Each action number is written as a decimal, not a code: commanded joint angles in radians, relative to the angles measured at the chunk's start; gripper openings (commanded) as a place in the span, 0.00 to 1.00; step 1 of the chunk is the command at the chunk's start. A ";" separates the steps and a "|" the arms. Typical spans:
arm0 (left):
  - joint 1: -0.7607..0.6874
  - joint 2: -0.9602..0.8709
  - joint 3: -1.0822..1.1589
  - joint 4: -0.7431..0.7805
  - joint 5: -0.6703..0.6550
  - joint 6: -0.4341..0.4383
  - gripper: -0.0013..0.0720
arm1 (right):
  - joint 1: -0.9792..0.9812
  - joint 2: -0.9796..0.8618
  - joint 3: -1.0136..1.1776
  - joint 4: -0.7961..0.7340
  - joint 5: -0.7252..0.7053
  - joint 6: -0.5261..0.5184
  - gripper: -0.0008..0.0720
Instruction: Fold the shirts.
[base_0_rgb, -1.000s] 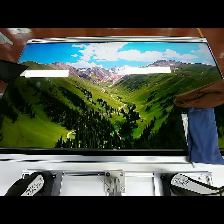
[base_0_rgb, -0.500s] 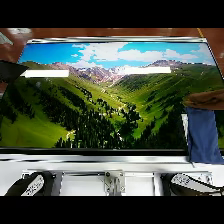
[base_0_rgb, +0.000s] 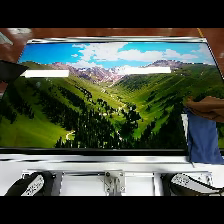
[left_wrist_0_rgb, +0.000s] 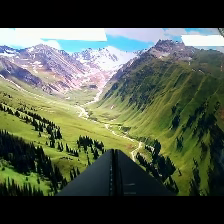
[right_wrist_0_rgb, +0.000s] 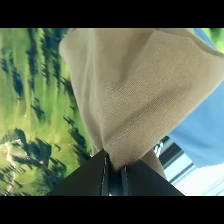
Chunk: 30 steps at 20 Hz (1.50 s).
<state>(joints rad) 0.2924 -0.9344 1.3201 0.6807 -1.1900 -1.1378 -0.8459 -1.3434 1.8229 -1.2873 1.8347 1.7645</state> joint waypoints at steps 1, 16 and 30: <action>0.000 0.002 0.000 0.000 0.000 0.001 0.07 | 0.000 0.009 -0.004 -0.044 0.022 0.032 0.11; 0.000 0.002 0.000 0.000 0.002 0.001 0.07 | 0.000 0.260 -0.611 -0.429 0.029 -0.034 0.11; 0.000 0.002 0.000 0.000 0.001 0.001 0.07 | 0.000 0.260 -0.715 -0.458 -0.035 -0.069 0.84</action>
<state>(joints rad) 0.2924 -0.9337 1.3201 0.6807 -1.1885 -1.1374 -0.8459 -1.0840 1.1114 -1.7348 1.7992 1.7153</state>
